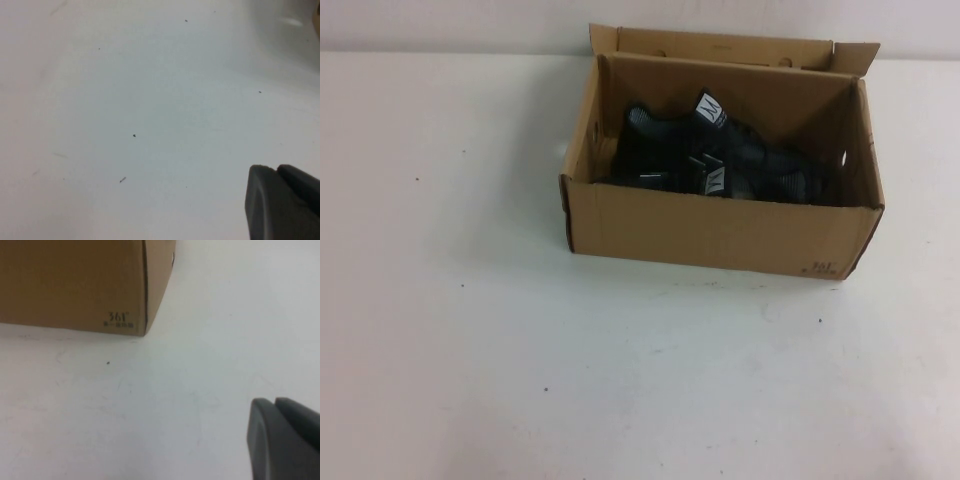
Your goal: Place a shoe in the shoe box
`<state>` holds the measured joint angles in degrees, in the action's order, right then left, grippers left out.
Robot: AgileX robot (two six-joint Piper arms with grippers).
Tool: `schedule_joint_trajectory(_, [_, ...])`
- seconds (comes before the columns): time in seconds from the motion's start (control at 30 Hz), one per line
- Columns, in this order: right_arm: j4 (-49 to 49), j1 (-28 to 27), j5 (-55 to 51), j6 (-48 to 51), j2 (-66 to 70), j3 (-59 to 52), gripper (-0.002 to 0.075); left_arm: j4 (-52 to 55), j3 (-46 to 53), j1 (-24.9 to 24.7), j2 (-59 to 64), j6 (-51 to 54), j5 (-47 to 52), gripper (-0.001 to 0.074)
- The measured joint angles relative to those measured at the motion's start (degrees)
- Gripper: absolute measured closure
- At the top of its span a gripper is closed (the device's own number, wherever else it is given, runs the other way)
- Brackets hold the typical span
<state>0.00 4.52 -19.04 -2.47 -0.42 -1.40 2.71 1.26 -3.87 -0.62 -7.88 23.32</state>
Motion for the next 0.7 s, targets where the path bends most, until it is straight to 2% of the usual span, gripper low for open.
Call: schedule_joint_trajectory(0.7, [0.8,-0.12,-1.11,-0.18,0.0,-0.18,0.0743,0.0,0.0,0.0,0.0,0.0,0.0,0.0738])
